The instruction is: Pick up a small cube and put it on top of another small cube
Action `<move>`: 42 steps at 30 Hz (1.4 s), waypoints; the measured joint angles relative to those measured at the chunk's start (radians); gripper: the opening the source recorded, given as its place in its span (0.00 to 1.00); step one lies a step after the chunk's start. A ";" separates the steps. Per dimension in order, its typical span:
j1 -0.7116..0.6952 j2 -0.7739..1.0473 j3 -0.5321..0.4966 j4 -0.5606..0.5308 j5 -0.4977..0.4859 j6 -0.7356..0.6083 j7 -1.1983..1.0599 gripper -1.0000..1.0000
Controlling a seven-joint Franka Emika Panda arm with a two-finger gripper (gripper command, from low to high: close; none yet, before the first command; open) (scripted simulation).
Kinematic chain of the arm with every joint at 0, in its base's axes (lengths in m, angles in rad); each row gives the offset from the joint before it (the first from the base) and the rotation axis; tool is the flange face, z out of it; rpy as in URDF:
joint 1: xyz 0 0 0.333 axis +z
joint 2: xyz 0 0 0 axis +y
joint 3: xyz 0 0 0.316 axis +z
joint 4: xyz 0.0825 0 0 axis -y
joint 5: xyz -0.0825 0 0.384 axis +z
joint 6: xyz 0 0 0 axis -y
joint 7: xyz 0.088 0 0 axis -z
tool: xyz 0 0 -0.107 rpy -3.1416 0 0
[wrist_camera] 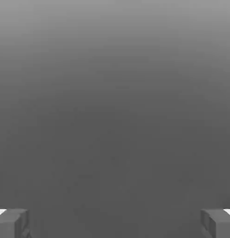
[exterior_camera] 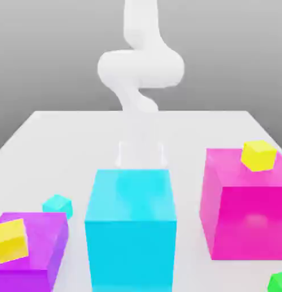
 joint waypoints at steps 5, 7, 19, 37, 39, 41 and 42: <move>-0.092 0.146 -0.030 -0.108 -0.074 0.100 0.016 0.50; -0.126 0.202 -0.048 -0.149 -0.098 0.139 0.020 0.50; -0.298 0.534 -0.220 -0.401 -0.148 0.378 -0.033 0.50; -0.512 0.975 -0.062 -0.480 0.279 0.725 -0.384 0.00; -0.524 0.986 -0.050 -0.478 0.281 0.735 -0.386 0.00; -0.500 0.950 -0.079 -0.484 0.260 0.706 -0.367 0.00; -0.482 0.920 -0.103 -0.490 0.234 0.681 -0.346 0.00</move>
